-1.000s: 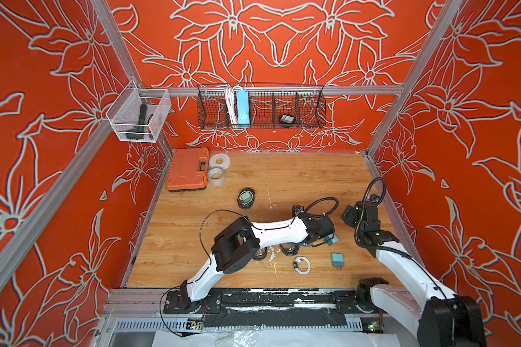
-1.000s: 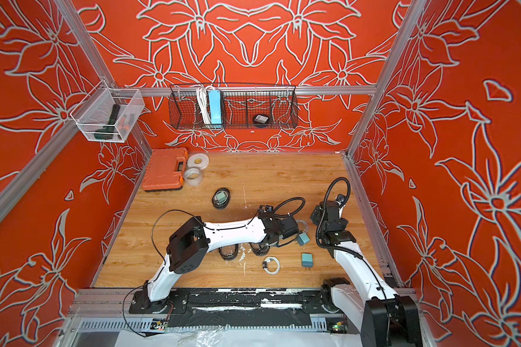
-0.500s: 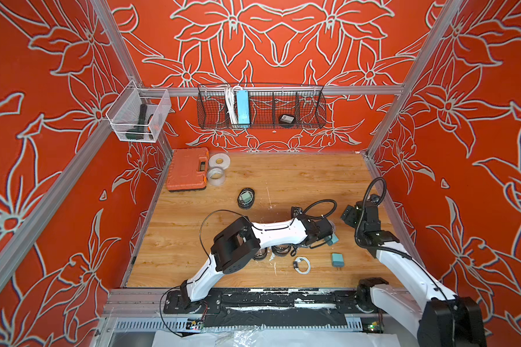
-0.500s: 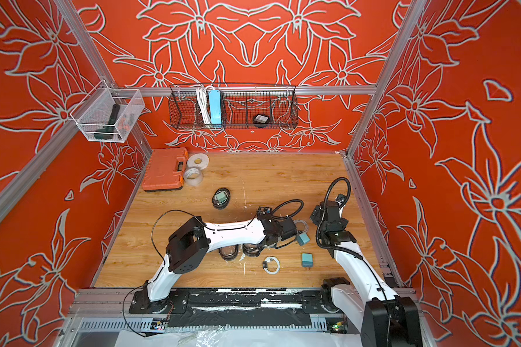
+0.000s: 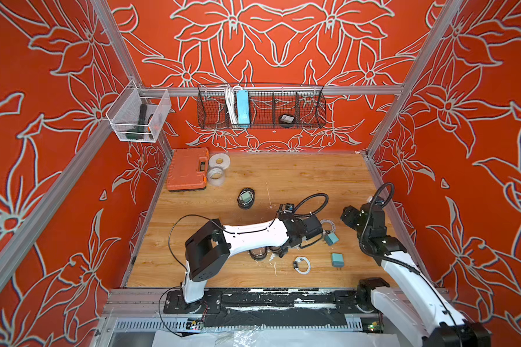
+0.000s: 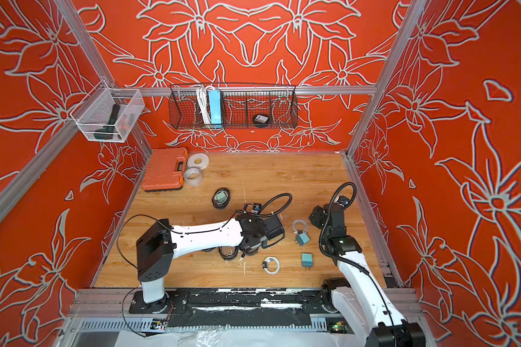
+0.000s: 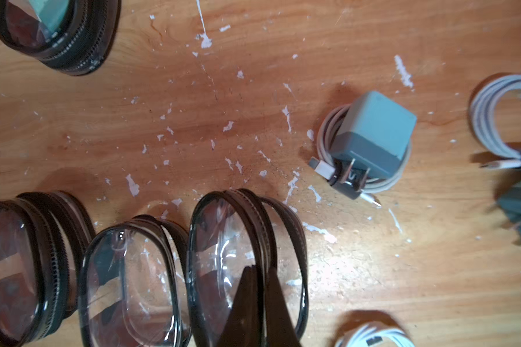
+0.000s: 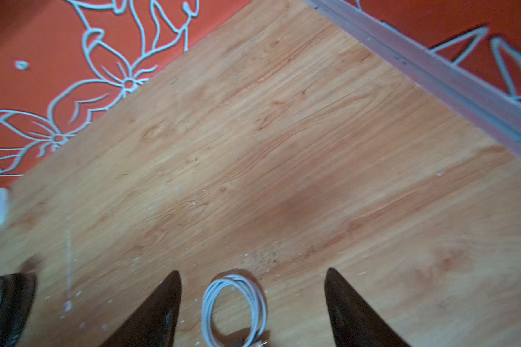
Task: Pack away charging kits
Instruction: Pick up the storage bag at the center of the board, then pick up the charging cable from the center of the board.
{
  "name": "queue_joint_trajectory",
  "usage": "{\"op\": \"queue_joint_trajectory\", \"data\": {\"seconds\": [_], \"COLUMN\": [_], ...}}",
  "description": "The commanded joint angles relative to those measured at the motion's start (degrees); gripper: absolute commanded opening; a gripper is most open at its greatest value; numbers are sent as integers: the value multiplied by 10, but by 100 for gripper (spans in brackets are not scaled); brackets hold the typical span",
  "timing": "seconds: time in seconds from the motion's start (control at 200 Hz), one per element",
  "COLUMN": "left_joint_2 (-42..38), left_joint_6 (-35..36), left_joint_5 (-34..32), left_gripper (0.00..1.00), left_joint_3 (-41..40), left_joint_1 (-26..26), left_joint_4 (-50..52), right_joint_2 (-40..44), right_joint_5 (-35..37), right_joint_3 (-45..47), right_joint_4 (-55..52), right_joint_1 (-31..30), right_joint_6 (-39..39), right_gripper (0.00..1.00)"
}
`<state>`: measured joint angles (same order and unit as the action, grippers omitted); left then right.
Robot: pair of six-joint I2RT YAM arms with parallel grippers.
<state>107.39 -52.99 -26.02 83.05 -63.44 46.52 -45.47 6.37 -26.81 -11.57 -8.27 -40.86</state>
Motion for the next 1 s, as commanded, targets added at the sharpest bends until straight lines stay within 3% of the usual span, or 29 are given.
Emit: {"op": "queue_joint_trajectory", "data": {"seconds": [0.0,0.11,0.26,0.485,0.611,0.771,0.996], "left_joint_2": [-25,-48,-80,-161,-196,-232,-238], "left_joint_6": [29,40,64,110,122,145,151], "left_joint_5": [0,1,7,31,47,60,49], "left_gripper": [0,0,0,0,0,0,0], "left_joint_3": [-29,-55,-79,-157,-190,-220,-232], "left_joint_1": [1,11,36,71,95,101,103], "left_joint_4": [-39,-62,-80,-163,-187,-225,-238], "right_joint_2": [46,108,128,-6,-84,-140,-98], "right_joint_5": [-70,-86,-45,-7,50,76,50], "right_joint_3": [9,10,-7,-70,-96,-85,-37], "right_joint_4": [-61,-108,-172,-224,-244,-265,-274], "right_joint_1": [-18,-62,-191,-363,-453,-488,-515], "right_joint_6": [-80,-120,-143,-108,-95,-78,-89], "right_gripper": [73,67,63,57,55,46,43]}}
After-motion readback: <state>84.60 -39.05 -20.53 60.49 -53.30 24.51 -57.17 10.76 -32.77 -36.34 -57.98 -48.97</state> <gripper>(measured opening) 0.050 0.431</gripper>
